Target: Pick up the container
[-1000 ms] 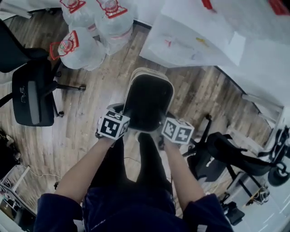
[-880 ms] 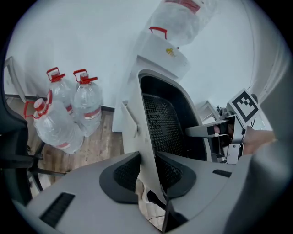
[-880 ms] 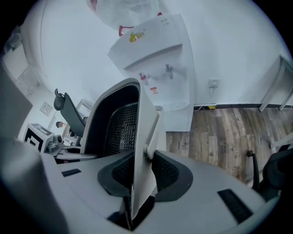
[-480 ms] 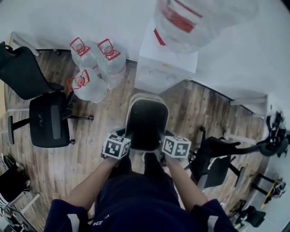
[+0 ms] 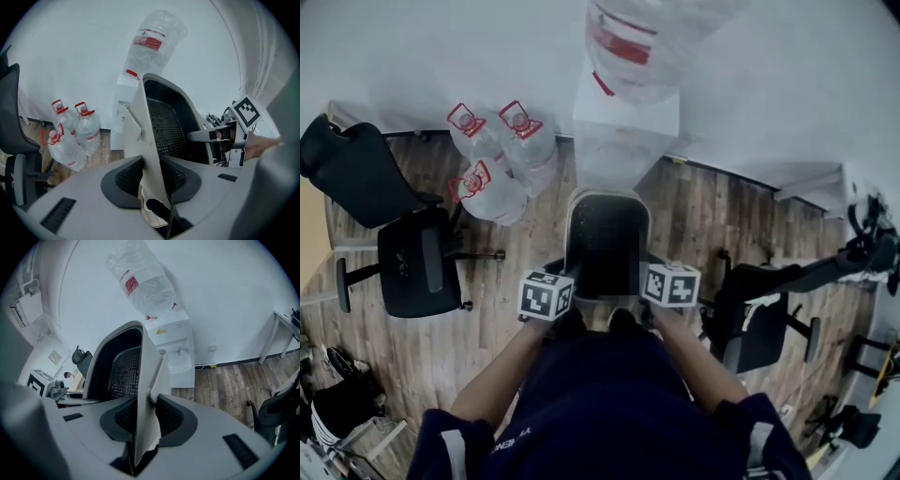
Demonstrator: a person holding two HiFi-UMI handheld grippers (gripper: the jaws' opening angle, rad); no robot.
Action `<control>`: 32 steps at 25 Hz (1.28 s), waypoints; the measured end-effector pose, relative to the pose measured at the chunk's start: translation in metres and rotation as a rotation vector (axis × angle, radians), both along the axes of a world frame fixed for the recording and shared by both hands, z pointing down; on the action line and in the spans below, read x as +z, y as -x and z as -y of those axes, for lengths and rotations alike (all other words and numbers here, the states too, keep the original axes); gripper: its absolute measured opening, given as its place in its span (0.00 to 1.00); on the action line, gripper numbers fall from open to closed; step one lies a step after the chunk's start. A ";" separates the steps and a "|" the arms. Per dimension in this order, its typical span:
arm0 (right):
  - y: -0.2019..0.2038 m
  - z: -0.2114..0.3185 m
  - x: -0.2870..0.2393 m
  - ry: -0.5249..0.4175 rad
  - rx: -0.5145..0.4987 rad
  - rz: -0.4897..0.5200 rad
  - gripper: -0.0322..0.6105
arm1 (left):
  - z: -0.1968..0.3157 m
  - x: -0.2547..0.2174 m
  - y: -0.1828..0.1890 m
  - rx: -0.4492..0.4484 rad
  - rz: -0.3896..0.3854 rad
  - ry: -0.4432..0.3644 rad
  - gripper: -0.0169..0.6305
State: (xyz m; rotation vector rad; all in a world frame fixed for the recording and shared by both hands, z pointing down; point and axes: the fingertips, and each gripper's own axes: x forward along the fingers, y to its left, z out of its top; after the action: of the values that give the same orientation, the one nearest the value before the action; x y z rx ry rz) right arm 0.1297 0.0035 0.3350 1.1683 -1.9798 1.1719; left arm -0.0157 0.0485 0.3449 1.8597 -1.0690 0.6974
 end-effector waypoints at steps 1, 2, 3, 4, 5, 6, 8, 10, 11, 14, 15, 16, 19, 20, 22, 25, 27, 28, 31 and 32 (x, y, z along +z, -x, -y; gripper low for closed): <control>-0.001 0.000 -0.002 -0.005 -0.002 0.004 0.20 | 0.000 -0.003 -0.001 -0.004 -0.003 -0.004 0.21; -0.001 0.000 -0.004 -0.008 -0.003 0.008 0.20 | 0.000 -0.005 -0.002 -0.007 -0.004 -0.008 0.21; -0.002 0.000 -0.005 -0.011 -0.002 0.013 0.20 | -0.001 -0.007 -0.002 -0.008 -0.004 -0.011 0.22; -0.003 -0.001 -0.007 -0.014 -0.001 0.018 0.20 | -0.002 -0.008 -0.003 -0.007 -0.002 -0.013 0.22; -0.003 -0.002 -0.008 -0.015 0.000 0.022 0.20 | -0.003 -0.010 -0.004 -0.005 0.000 -0.015 0.22; -0.004 -0.003 -0.008 -0.018 0.001 0.025 0.20 | -0.003 -0.011 -0.004 -0.003 0.002 -0.017 0.22; -0.003 -0.003 -0.011 -0.023 0.002 0.030 0.20 | -0.003 -0.014 -0.004 0.000 0.006 -0.021 0.22; -0.004 -0.002 -0.013 -0.028 0.007 0.034 0.20 | -0.001 -0.016 -0.004 0.005 0.009 -0.024 0.22; -0.005 -0.002 -0.013 -0.030 0.010 0.036 0.20 | -0.001 -0.016 -0.005 0.007 0.010 -0.026 0.22; -0.007 -0.001 -0.013 -0.033 0.015 0.039 0.20 | 0.000 -0.016 -0.008 0.012 0.011 -0.028 0.22; -0.008 -0.001 -0.013 -0.033 0.018 0.038 0.20 | 0.001 -0.016 -0.008 0.013 0.010 -0.029 0.22; -0.009 0.000 -0.012 -0.034 0.021 0.038 0.20 | 0.001 -0.015 -0.009 0.014 0.008 -0.028 0.22; -0.010 -0.001 -0.011 -0.033 0.029 0.038 0.20 | 0.001 -0.014 -0.010 0.017 0.006 -0.025 0.22; -0.010 -0.001 -0.011 -0.031 0.030 0.037 0.20 | 0.001 -0.014 -0.010 0.017 0.007 -0.025 0.22; -0.009 0.002 -0.011 -0.033 0.031 0.035 0.20 | 0.004 -0.014 -0.009 0.019 0.011 -0.026 0.22; -0.009 0.004 -0.012 -0.036 0.031 0.032 0.20 | 0.007 -0.014 -0.009 0.022 0.013 -0.027 0.22; -0.009 0.005 -0.012 -0.038 0.032 0.032 0.20 | 0.009 -0.014 -0.009 0.025 0.011 -0.027 0.22; -0.010 0.006 -0.012 -0.037 0.035 0.032 0.20 | 0.009 -0.013 -0.009 0.026 0.009 -0.027 0.22; -0.010 0.008 -0.010 -0.032 0.043 0.034 0.20 | 0.012 -0.013 -0.009 0.026 0.007 -0.024 0.22; -0.011 0.008 -0.010 -0.032 0.045 0.034 0.20 | 0.013 -0.012 -0.010 0.027 0.006 -0.023 0.22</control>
State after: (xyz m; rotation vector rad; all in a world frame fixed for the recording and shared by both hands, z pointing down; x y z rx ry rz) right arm 0.1404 -0.0048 0.3249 1.2229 -2.0138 1.1945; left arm -0.0059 0.0352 0.3327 1.8960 -1.0618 0.7093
